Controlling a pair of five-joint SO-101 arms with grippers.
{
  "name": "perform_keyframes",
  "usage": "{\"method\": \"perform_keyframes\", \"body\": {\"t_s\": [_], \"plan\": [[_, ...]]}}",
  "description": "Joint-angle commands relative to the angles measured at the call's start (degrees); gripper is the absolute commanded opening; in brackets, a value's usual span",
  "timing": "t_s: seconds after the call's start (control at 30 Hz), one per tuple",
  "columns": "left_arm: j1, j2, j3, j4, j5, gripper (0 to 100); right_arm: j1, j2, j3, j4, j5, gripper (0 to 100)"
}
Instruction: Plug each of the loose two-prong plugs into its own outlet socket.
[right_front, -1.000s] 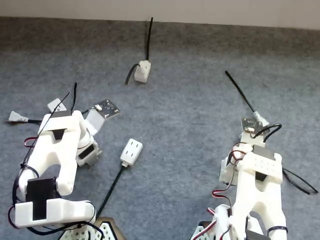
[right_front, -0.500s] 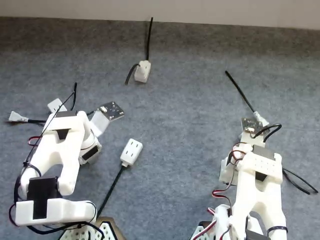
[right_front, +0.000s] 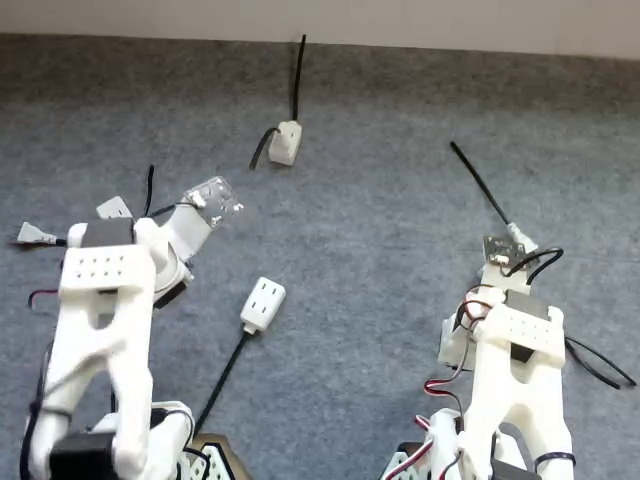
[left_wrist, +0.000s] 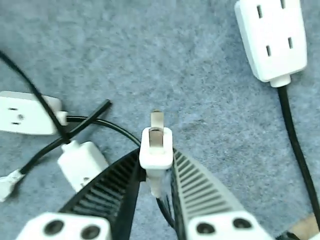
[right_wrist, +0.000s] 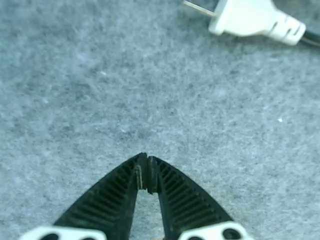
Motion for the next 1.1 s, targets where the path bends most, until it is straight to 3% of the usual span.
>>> {"method": "perform_keyframes", "body": {"t_s": [0.0,0.1,0.4,0.73,0.87,1.07], "plan": [[1.10,-12.00,1.63,-0.09,0.62,1,0.13,-0.31,-0.22,-0.66,-0.44,0.7],[3.47,-20.53,7.69,-6.42,2.99,1,0.13,-0.31,-0.22,-1.01,-0.44,0.7],[6.46,-44.88,35.21,-43.08,34.20,1,-6.99,-0.31,2.15,-2.33,-0.44,0.7],[13.93,-53.58,41.80,-55.38,57.58,1,-7.52,-0.57,2.24,-6.99,-0.44,0.7],[16.04,-53.58,45.76,-65.93,63.47,1,-7.60,-1.01,-0.13,-6.99,-0.18,0.7],[21.58,-53.58,50.07,-80.44,64.18,1,-7.60,-1.01,-8.92,-6.64,-0.18,0.7]]}}
